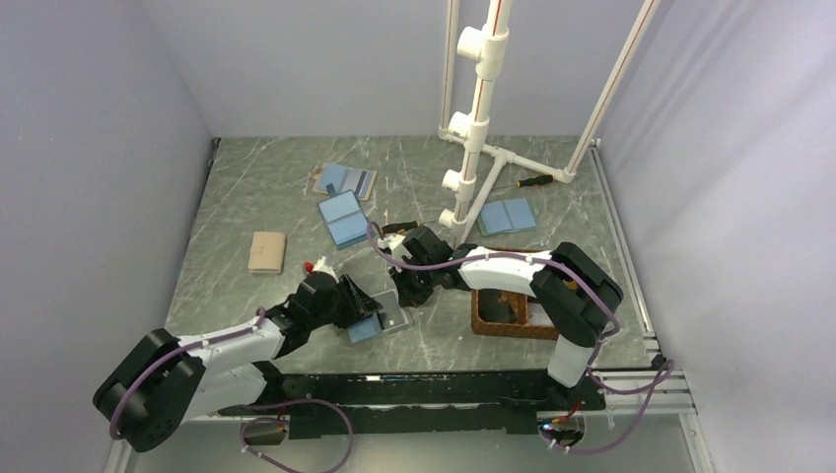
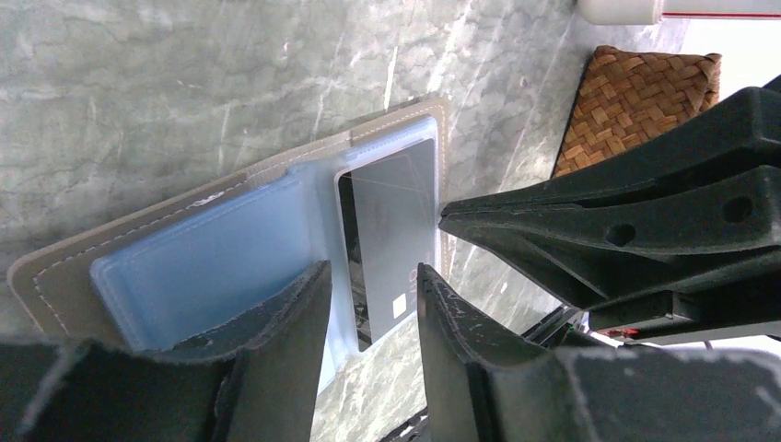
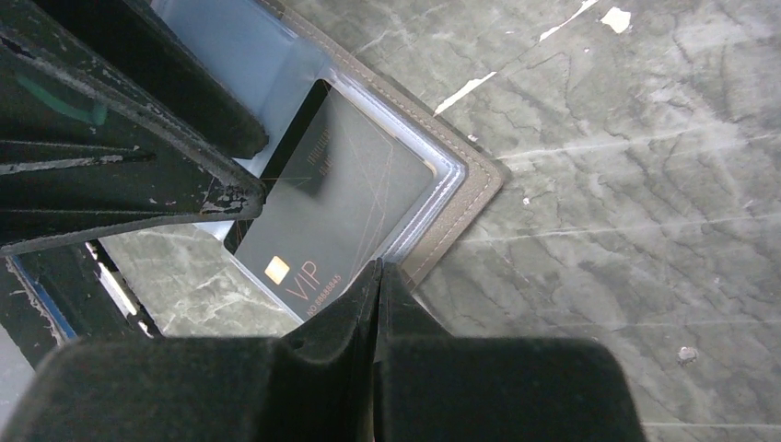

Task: Take the credit cards out of the card holder
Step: Remove the credit card from the card holder.

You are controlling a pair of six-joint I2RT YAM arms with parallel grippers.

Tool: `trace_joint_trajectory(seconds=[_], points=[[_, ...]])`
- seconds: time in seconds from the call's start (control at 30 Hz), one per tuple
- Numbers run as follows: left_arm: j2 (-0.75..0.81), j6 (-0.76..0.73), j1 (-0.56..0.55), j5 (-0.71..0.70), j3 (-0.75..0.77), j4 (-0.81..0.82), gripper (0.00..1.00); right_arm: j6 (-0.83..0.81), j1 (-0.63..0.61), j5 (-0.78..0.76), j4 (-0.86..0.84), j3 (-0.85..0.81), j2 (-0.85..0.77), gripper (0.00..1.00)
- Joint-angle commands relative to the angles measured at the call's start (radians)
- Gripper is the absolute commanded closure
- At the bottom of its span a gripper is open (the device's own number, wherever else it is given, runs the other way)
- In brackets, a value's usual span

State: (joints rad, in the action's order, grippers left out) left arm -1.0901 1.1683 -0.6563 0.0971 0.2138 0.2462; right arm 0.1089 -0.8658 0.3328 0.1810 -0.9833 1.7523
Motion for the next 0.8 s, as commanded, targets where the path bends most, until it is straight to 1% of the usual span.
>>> trace_joint_trajectory(seconds=[0.0, 0.23, 0.53, 0.6, 0.77], points=[[-0.025, 0.005, -0.006, -0.023, 0.029, -0.004, 0.56, 0.015, 0.001, 0.028, -0.002, -0.037, 0.016, 1.0], [-0.073, 0.006, -0.005, -0.009, 0.022, 0.017, 0.58, 0.027, -0.002, 0.05, 0.006, -0.046, 0.039, 1.0], [-0.155, 0.018, -0.006, 0.021, 0.005, 0.118, 0.63, 0.028, -0.014, 0.074, 0.018, -0.055, 0.067, 1.0], [-0.162, 0.023, -0.006, 0.025, 0.001, 0.137, 0.66, 0.028, -0.02, 0.081, 0.022, -0.059, 0.073, 1.0], [-0.143, 0.025, -0.006, 0.022, -0.011, 0.145, 0.8, 0.028, -0.024, 0.082, 0.027, -0.064, 0.085, 1.0]])
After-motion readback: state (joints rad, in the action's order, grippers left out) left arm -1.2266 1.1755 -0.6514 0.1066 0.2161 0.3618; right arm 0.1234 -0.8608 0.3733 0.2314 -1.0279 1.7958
